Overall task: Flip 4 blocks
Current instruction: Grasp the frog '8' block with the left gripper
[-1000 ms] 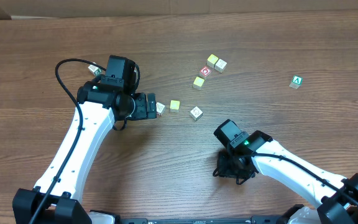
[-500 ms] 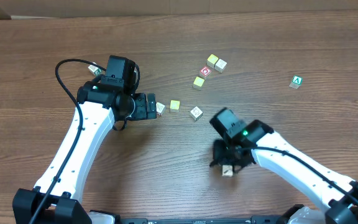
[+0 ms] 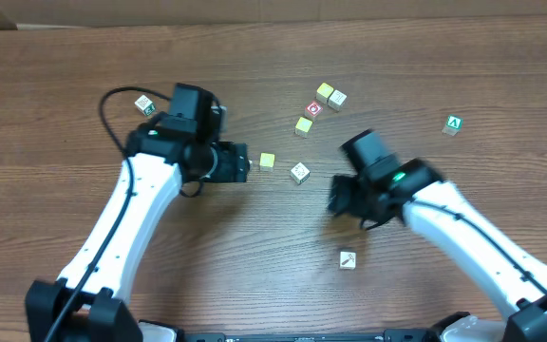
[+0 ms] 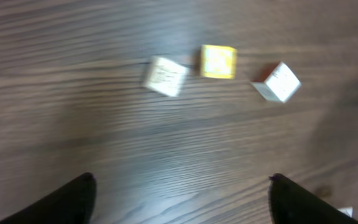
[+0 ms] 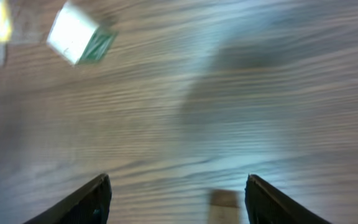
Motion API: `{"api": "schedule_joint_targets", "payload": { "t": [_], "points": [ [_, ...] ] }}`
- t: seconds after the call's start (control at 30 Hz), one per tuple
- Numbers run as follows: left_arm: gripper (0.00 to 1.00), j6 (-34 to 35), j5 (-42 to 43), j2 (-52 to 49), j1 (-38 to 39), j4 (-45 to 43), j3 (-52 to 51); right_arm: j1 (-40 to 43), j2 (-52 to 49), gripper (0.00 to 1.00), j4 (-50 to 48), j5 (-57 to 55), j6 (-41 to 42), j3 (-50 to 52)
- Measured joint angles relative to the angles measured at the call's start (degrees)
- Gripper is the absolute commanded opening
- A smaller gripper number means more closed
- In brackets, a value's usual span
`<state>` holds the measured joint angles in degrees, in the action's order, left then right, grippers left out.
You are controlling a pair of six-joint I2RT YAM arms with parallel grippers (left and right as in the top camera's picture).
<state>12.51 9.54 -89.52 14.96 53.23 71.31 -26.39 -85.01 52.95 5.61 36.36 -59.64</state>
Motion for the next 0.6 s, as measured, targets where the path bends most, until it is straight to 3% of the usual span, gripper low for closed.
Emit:
{"api": "schedule_joint_targets", "payload": {
  "t": [0.1, 0.2, 0.23, 0.27, 0.33, 0.37, 0.4, 0.47, 0.53, 0.57, 0.6],
  "points": [
    [0.73, -2.97, 2.03, -4.11, 3.15, -2.32, 0.04, 6.25, 0.11, 0.7, 4.68, 1.7, -2.47, -5.03],
    [0.85, -7.1, 4.26, -9.4, 6.45, -5.51, 0.09, 10.16, 1.11, 0.7, 11.08, 2.97, -6.49, -11.56],
    [0.81, -9.35, 5.07, -11.61, 8.02, -6.69, 0.09, 10.56, 1.57, 0.7, 12.55, 3.17, -7.56, -13.18],
    [0.66, -10.05, 5.4, -12.57, 8.81, -7.37, 0.09, 10.62, 2.03, 0.71, 13.86, 3.34, -8.37, -14.6],
    [0.45, -12.76, 6.21, -14.82, 11.17, -8.74, 0.09, 10.58, 2.86, 0.71, 15.89, 3.87, -9.75, -16.83],
    [0.47, -14.01, 6.43, -15.43, 12.04, -9.46, 0.09, 10.54, 3.17, 0.71, 16.96, 4.17, -10.27, -17.66],
    [0.61, -15.41, 6.6, -15.76, 13.05, -10.4, 0.09, 10.54, 3.39, 0.71, 17.64, 4.37, -10.62, -18.12],
    [0.74, -17.51, 7.04, -15.93, 14.64, -12.85, 0.09, 10.54, 3.54, 0.71, 18.62, 4.55, -11.17, -18.38],
    [0.98, -18.88, 7.48, -15.93, 15.54, -15.8, 0.11, 10.54, 3.5, 0.72, 19.06, 4.66, -11.58, -18.38],
    [0.98, -19.45, 7.54, -15.93, 15.82, -17.27, 0.11, 10.54, 3.5, 0.71, 19.23, 4.68, -11.76, -18.38],
    [0.93, -19.78, 7.65, -15.93, 15.82, -18.32, 0.11, 10.54, 3.5, 0.72, 19.3, 4.92, -12.09, -18.38]
  ]
}}
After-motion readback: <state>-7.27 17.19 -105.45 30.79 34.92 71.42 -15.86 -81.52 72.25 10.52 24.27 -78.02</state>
